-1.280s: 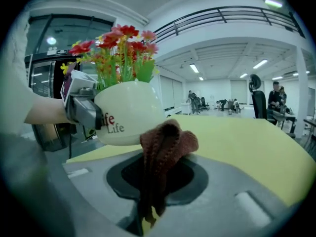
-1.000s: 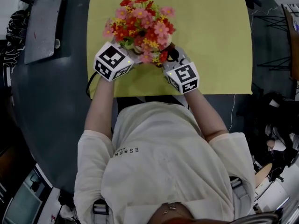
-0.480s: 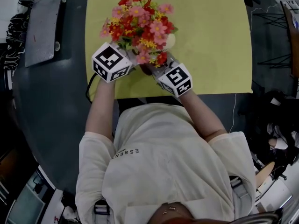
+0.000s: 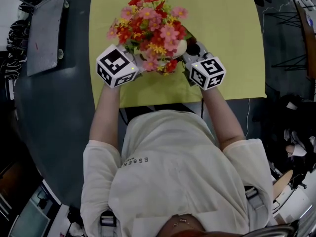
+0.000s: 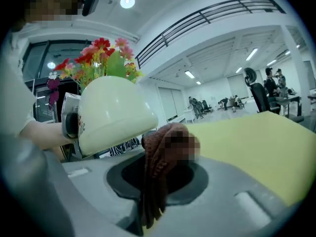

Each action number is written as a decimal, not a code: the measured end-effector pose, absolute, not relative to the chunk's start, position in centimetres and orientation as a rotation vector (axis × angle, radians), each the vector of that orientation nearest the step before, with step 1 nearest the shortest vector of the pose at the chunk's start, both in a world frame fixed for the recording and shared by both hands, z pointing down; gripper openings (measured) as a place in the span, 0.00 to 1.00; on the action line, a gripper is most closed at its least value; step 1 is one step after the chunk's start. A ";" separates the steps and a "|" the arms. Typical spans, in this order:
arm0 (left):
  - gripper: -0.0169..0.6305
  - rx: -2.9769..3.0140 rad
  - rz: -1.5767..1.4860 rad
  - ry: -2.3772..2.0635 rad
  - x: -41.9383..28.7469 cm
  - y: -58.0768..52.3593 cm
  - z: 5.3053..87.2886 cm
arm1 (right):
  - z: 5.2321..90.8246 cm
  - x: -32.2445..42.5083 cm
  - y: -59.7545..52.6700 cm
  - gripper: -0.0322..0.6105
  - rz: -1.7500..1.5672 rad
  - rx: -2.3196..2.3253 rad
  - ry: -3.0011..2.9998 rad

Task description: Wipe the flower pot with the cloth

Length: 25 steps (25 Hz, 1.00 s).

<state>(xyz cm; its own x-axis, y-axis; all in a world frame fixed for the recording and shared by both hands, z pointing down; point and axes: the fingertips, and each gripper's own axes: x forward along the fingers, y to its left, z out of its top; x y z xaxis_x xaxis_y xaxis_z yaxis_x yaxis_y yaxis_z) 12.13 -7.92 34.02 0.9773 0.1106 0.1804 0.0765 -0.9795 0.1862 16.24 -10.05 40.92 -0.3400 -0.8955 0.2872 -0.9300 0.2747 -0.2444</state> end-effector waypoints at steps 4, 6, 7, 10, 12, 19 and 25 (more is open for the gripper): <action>0.87 2.931 0.242 0.190 13.2 -7.3 33.4 | 39.5 15.1 -10.3 0.14 0.499 1.674 -2.526; 0.87 2.920 0.218 0.200 13.3 -7.3 33.0 | 39.2 14.0 -10.2 0.14 0.468 1.630 -2.566; 0.87 2.917 0.210 0.204 13.4 -7.3 32.9 | 39.1 13.5 -10.0 0.14 0.453 1.609 -2.584; 0.87 2.909 0.193 0.206 13.4 -7.3 32.7 | 39.0 12.2 -9.5 0.14 0.431 1.541 -2.642; 0.87 2.903 0.183 0.199 13.5 -7.3 32.6 | 39.0 11.6 -9.0 0.14 0.426 1.495 -2.678; 0.87 2.902 0.192 0.175 14.0 -7.5 33.1 | 40.2 9.2 -7.2 0.14 0.425 1.275 -2.738; 0.87 2.935 0.241 0.132 13.4 -8.4 34.6 | 42.8 10.9 -7.3 0.14 0.509 1.327 -2.619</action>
<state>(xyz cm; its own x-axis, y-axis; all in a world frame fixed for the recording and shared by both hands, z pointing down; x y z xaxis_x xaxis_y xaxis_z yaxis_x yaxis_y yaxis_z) 13.42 -8.37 34.60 0.9828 0.1040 0.1529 0.0724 -0.9772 0.1994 10.90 -7.28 42.80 -0.5928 -0.7504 0.2923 -0.8053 0.5480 -0.2264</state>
